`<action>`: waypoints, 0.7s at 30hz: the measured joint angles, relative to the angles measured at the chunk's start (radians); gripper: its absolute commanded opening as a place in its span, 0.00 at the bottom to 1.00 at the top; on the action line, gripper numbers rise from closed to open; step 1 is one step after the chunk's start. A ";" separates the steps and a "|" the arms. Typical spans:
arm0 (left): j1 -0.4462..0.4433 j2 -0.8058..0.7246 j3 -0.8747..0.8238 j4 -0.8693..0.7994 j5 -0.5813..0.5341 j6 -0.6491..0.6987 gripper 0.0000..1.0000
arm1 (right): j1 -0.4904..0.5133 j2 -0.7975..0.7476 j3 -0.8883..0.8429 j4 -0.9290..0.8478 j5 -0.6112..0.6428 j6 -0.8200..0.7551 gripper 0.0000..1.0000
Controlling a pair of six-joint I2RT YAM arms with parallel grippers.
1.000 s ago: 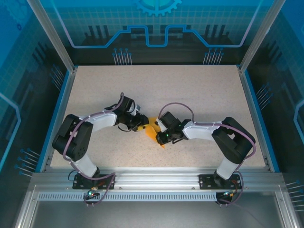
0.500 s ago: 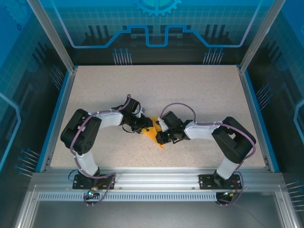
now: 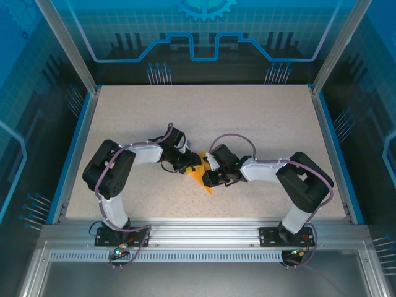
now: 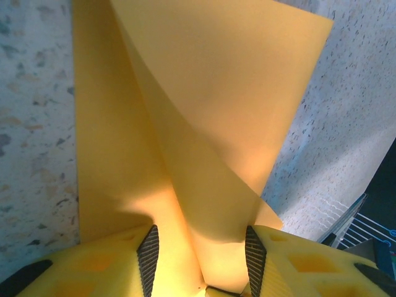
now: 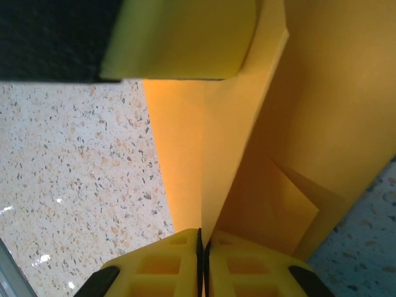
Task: Fold a paper plane with a square sheet of paper (fold left side to right side)
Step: Fourth fold the wing at the center of the table.
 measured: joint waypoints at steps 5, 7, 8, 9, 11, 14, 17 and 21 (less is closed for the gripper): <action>0.000 0.004 0.006 -0.007 -0.003 0.000 0.46 | -0.004 0.000 0.000 0.004 -0.011 0.000 0.15; -0.001 0.004 0.008 -0.010 -0.004 0.000 0.46 | -0.006 0.000 0.000 0.004 -0.014 0.000 0.16; -0.001 0.005 0.008 -0.010 -0.004 0.000 0.46 | -0.006 0.000 0.000 0.005 -0.015 0.000 0.17; -0.001 0.005 0.008 -0.010 -0.004 0.000 0.46 | -0.005 0.000 0.000 0.005 -0.015 0.000 0.18; -0.001 0.006 0.009 -0.012 -0.004 0.000 0.46 | -0.006 0.000 0.000 0.007 -0.015 0.000 0.20; -0.001 0.008 0.012 -0.014 -0.004 0.000 0.46 | -0.006 -0.001 0.000 0.011 -0.016 0.000 0.24; -0.001 0.010 0.015 -0.016 -0.004 0.000 0.46 | -0.013 -0.018 -0.005 0.011 -0.019 0.000 0.28; -0.001 0.010 0.015 -0.016 -0.004 0.000 0.46 | -0.035 -0.065 -0.018 0.012 -0.033 0.000 0.34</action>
